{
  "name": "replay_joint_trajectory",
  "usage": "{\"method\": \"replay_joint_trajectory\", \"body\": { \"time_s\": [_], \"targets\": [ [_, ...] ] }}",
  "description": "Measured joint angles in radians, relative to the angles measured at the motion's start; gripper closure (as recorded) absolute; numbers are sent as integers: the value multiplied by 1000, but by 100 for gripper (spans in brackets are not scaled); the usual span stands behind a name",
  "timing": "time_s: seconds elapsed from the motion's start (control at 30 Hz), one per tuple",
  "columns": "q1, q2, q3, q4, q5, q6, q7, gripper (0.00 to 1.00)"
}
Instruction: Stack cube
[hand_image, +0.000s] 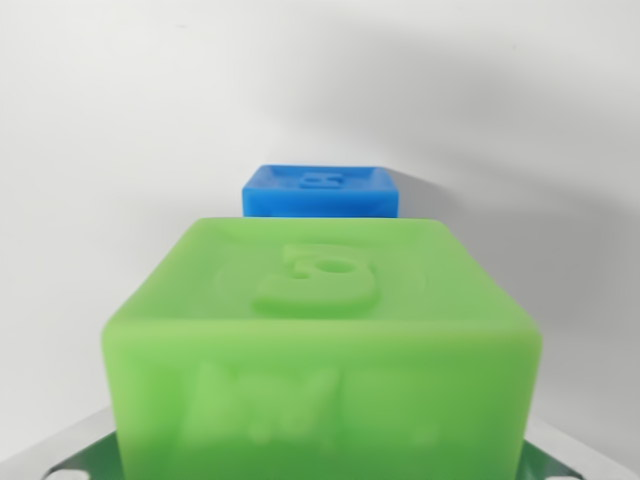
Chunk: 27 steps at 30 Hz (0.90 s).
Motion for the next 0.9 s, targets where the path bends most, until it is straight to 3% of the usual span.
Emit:
{"method": "replay_joint_trajectory", "body": {
  "time_s": [0.9],
  "targets": [
    [2, 158, -23, 8, -82, 148, 60, 100]
  ]
}}
